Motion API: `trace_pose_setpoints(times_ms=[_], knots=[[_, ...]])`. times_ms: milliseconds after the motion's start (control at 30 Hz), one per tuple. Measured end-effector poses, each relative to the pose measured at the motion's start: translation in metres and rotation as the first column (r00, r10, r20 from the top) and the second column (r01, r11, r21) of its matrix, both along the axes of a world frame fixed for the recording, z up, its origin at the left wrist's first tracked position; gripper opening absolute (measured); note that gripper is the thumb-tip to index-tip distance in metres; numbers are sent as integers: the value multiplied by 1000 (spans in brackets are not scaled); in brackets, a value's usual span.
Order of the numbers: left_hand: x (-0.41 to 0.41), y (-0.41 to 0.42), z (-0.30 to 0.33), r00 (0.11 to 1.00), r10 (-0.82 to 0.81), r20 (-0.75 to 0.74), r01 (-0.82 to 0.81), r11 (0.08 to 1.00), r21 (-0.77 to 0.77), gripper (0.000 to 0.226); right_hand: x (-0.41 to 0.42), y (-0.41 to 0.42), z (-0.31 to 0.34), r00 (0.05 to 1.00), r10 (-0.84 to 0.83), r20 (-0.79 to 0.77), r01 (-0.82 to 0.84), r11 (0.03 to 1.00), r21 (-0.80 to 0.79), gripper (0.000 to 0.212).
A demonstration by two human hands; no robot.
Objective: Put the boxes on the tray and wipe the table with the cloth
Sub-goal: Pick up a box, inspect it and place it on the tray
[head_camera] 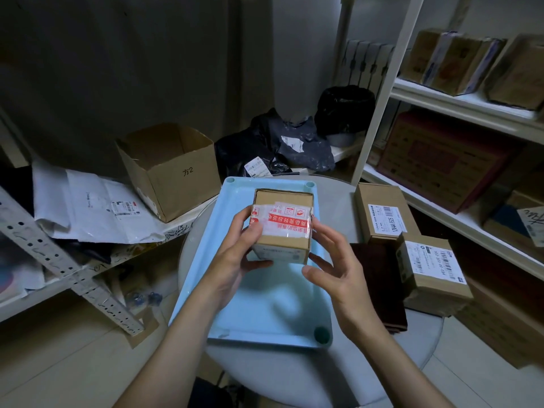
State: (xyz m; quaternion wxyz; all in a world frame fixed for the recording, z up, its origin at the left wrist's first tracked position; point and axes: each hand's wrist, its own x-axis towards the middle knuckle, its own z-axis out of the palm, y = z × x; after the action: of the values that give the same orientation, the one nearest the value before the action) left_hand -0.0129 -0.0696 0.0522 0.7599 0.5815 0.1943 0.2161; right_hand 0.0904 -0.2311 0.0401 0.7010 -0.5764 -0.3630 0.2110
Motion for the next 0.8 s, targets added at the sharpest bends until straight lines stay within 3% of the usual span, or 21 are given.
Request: trace_pose_setpoints(times_ms=[67,200,300,400,567,667,800], knots=[[0,-1,0,1000,27,6,-27,999,-24,67,5,0,-5,999,-6,-34,5,1000,-28,68],[-1,-5,2,995,40,95,-14,966,-259,51,14,4,-9,999,-52,-8,50,987,-154,70],[-2,-2,0,995,69,79,-35,929,-369,50,17,6,-7,995,26,-95,-35,994,-100,73],[1,0,-4,984,174,49,-155,953,-261,34,17,7,-5,994,-16,-108,11,999,-50,75],[4,5,-9,948,316,31,-313,947,-72,34,15,6,-3,996,-85,-2,85,995,-60,79],[3,7,-10,946,323,23,-320,944,-75,34,14,6,-4,995,-94,35,96,993,-62,75],[-2,6,-5,963,265,56,-250,949,-190,31,13,5,-5,997,-78,19,79,994,-69,71]])
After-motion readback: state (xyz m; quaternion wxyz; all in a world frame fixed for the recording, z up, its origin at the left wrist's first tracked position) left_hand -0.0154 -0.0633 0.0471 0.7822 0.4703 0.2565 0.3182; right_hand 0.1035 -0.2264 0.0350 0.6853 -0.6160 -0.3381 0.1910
